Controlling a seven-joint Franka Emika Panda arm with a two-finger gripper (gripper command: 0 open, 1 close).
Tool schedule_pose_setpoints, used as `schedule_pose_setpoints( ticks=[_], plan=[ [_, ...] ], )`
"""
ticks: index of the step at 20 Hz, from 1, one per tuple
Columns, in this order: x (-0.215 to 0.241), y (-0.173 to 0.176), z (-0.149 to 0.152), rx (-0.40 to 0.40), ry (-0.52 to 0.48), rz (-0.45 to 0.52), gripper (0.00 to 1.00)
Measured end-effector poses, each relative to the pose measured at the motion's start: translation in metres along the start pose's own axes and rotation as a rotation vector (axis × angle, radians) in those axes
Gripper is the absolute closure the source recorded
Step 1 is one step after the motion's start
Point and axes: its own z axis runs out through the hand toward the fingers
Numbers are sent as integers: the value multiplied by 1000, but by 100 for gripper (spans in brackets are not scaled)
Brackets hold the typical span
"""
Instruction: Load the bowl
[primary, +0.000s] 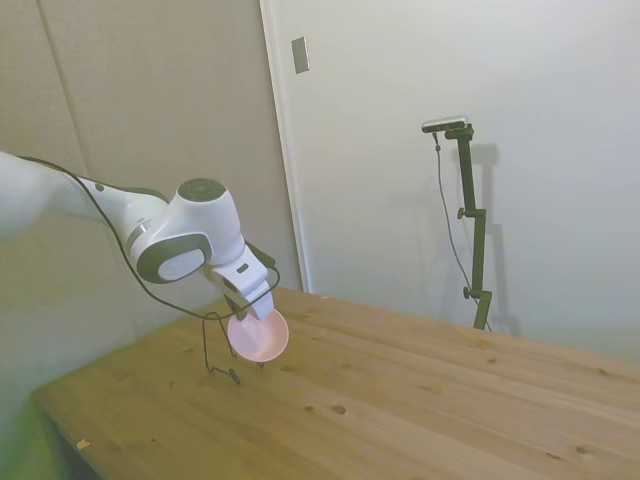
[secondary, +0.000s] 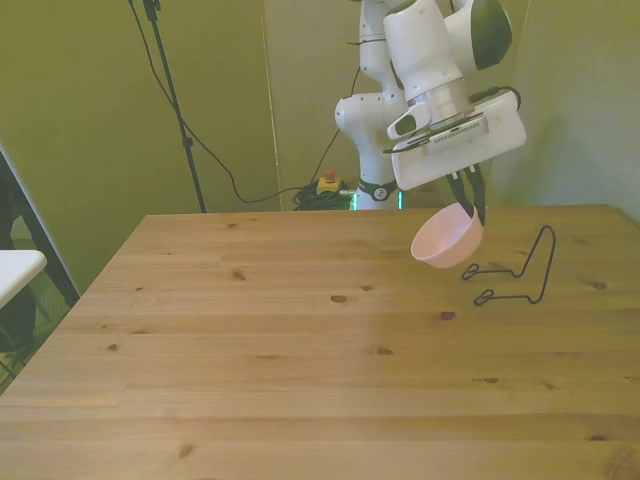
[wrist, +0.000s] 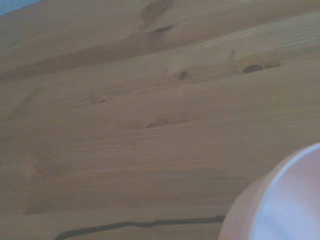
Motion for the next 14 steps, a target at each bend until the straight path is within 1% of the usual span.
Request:
schedule_pose_setpoints(
  ticks=[3, 5, 9, 14],
  plan=[
    [-9, 0, 7, 75, -54, -20, 100],
    [-17, -4, 12, 110, -80, -34, 100],
    [-27, -12, 24, 147, -127, -48, 100],
    [-29, -20, 35, 178, -191, -40, 100]
  ],
)
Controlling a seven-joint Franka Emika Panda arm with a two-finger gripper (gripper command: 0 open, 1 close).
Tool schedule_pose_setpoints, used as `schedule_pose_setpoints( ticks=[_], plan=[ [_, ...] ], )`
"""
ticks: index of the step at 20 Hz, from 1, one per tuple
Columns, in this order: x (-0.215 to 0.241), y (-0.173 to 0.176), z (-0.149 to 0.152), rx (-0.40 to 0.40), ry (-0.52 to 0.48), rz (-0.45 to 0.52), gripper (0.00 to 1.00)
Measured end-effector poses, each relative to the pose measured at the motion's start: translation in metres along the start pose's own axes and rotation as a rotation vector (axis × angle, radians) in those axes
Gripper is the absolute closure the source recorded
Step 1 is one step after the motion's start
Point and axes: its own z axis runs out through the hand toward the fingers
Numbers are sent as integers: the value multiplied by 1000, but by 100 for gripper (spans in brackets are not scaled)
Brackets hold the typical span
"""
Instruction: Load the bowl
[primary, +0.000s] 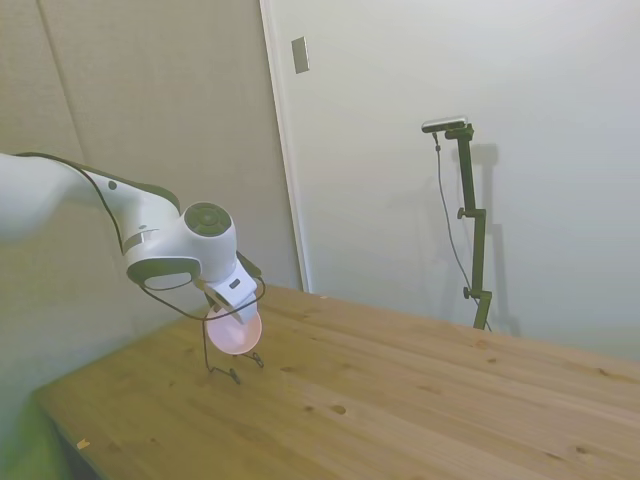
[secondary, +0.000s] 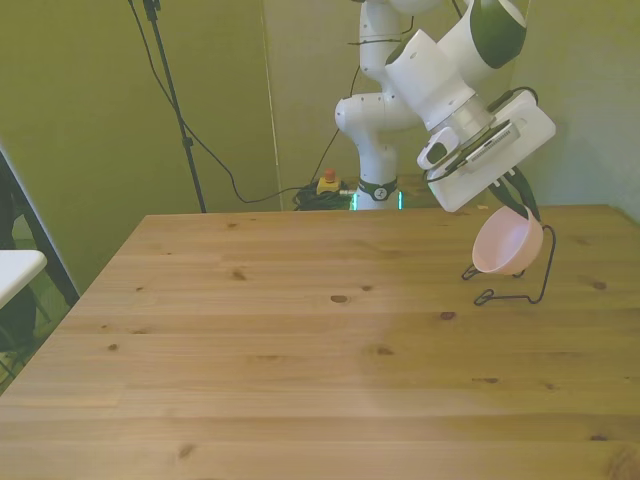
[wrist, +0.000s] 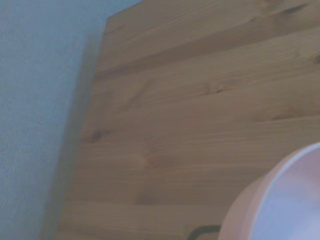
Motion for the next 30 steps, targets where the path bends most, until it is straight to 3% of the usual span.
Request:
schedule_pose_setpoints(
  ticks=[17, 30],
  plan=[
    [12, 23, 17, 132, -146, -9, 100],
    [22, 29, 31, 150, -169, -19, 100]
  ],
)
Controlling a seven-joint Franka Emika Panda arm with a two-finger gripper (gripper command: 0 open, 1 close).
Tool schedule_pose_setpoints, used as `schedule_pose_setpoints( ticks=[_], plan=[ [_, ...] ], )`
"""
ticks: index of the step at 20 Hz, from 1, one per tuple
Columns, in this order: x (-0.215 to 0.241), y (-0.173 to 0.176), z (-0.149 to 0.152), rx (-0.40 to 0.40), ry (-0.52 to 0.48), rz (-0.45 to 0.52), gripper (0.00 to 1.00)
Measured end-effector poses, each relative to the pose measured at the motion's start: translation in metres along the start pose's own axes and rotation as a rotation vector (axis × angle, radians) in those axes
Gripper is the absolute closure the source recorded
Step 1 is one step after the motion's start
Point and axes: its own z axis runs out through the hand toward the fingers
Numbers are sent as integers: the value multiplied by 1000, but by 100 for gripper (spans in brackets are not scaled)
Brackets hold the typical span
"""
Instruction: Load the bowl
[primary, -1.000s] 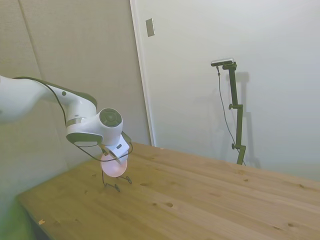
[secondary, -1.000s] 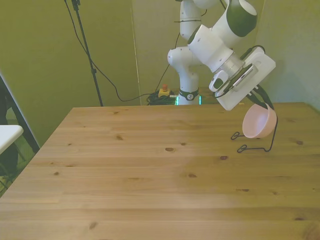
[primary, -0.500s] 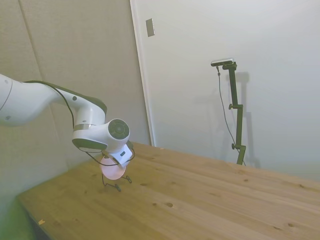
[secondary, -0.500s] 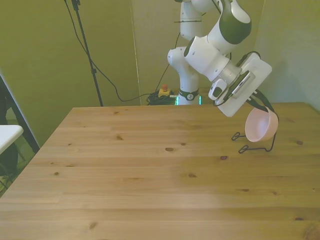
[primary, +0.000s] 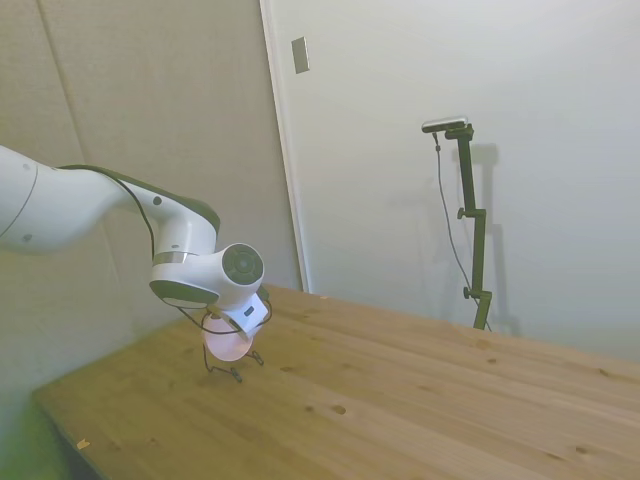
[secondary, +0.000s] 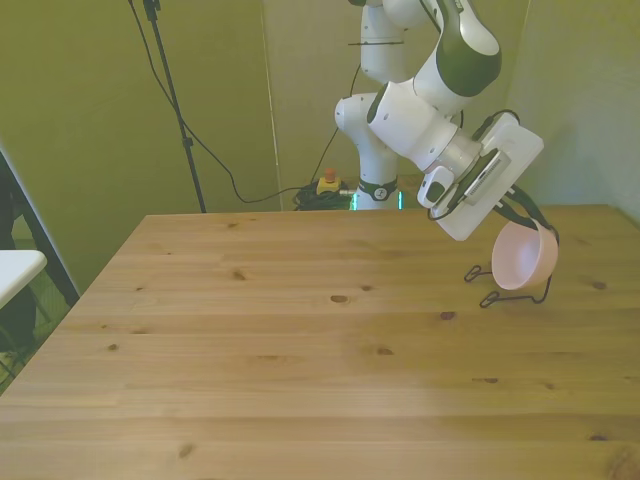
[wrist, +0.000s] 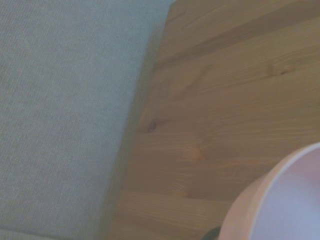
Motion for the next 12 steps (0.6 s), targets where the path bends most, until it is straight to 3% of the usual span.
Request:
schedule_pose_setpoints(
  ticks=[12],
  plan=[
    [4, 4, 4, -7, -4, 9, 100]
  ],
)
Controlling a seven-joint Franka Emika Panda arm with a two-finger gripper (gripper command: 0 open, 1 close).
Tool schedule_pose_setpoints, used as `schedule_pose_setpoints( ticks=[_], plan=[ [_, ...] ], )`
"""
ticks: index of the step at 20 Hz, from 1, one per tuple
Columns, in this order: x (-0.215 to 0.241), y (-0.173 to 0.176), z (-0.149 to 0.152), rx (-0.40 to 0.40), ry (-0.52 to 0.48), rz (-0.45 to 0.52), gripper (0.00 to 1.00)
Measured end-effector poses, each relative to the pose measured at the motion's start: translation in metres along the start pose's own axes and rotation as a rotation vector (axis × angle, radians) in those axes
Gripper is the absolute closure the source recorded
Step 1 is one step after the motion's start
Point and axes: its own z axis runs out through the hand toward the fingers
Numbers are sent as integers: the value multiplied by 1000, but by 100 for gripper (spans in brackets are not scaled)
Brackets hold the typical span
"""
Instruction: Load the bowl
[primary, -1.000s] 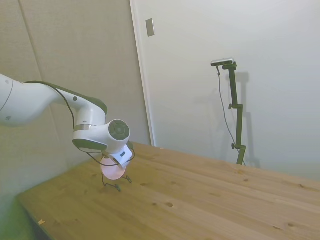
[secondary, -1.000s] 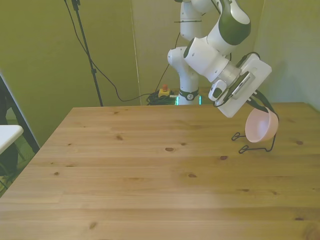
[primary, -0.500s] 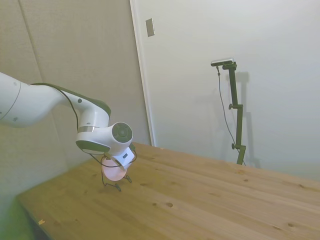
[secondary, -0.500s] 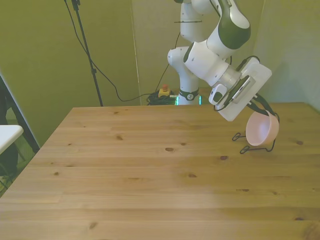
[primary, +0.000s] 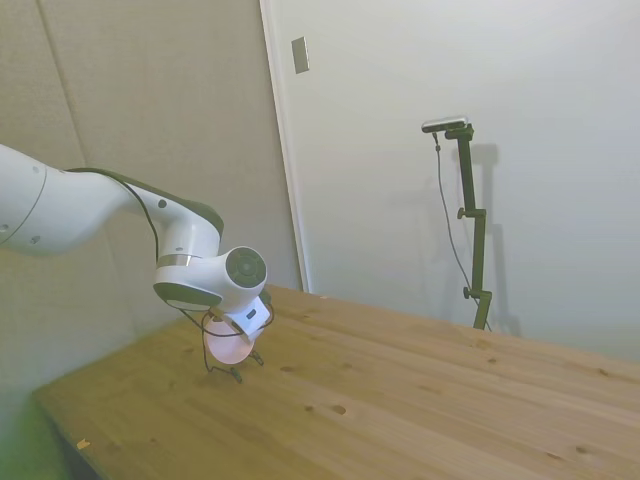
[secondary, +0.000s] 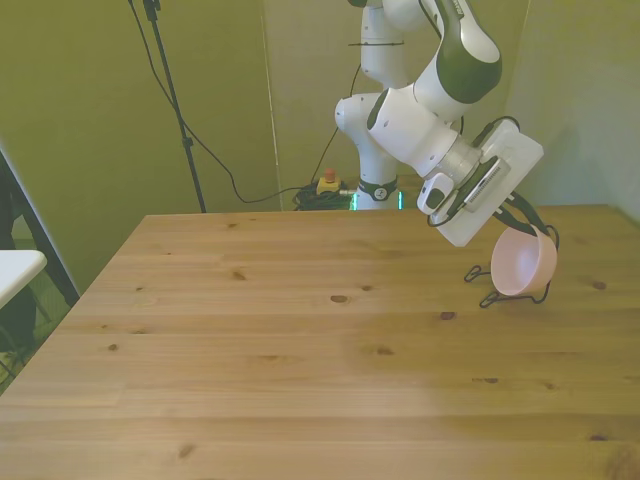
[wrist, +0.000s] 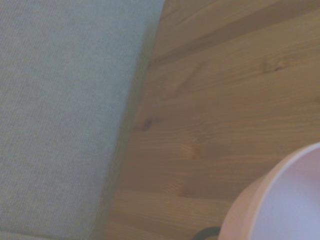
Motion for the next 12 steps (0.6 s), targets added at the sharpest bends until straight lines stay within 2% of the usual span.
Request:
schedule_pose_setpoints(
  ticks=[10, 11, 12],
  plan=[
    [-8, 9, -3, -7, 3, 8, 100],
    [-8, 10, -3, -9, 5, 9, 0],
    [-8, 11, -3, -10, 8, 10, 0]
  ],
)
